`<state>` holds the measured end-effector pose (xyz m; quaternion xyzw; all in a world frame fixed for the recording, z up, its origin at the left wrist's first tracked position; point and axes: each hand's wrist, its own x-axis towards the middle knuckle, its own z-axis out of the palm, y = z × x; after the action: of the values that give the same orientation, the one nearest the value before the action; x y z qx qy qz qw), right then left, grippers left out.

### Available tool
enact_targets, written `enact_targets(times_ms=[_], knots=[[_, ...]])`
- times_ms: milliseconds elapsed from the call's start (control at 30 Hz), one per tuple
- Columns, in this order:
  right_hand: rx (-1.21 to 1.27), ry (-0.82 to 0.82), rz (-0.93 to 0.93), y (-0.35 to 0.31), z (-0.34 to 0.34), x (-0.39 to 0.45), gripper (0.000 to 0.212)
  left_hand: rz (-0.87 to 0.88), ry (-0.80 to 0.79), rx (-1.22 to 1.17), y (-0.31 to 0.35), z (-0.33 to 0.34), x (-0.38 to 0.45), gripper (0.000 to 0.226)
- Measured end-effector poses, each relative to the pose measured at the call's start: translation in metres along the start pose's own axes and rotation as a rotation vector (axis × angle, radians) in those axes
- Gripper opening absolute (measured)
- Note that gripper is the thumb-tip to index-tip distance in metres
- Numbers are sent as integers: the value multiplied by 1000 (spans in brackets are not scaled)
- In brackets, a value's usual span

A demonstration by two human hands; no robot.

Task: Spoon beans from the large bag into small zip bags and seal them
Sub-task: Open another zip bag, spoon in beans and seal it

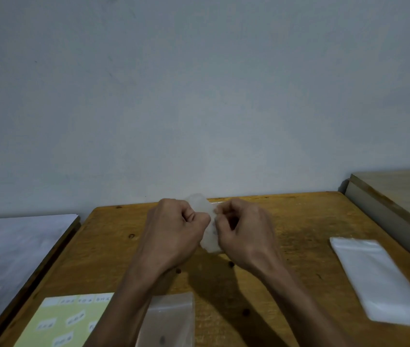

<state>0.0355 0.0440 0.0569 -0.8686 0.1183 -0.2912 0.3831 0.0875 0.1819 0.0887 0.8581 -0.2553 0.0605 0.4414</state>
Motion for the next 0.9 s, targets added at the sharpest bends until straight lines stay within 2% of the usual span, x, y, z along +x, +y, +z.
enact_targets(times_ms=[100,133,200,233,267,333,367,433,500,533,567,667,800,900], knots=[[259,-233,-2,-5,0,-2,20,-57,-129,-102,5,-7,1,26],[317,-265,19,-3,0,1,19,-45,-149,-132,7,-9,0,28],[349,-276,34,4,-2,6,16,85,-49,-95,6,-13,-3,36],[385,-287,44,6,-4,8,16,173,5,-9,3,-17,-2,47],[454,-301,70,9,-5,9,16,237,-19,99,1,-20,0,68],[641,-347,145,13,-8,8,12,236,-236,262,-5,-23,5,119],[690,-359,171,13,-8,8,11,229,-315,330,-8,-20,6,130],[633,-309,194,17,-6,11,9,290,-316,500,-13,-9,6,122],[439,-195,204,22,-4,14,16,350,-220,667,-15,-3,4,101],[372,-154,214,23,-5,14,19,351,-192,709,-15,-1,4,97],[348,-134,238,24,-4,15,21,344,-184,723,-16,2,4,101],[486,-143,344,21,1,13,31,383,-158,756,-19,14,4,120],[471,-129,334,21,5,12,33,447,-105,641,-33,23,7,95],[352,-127,306,25,5,11,18,474,-112,616,-43,24,9,87]])
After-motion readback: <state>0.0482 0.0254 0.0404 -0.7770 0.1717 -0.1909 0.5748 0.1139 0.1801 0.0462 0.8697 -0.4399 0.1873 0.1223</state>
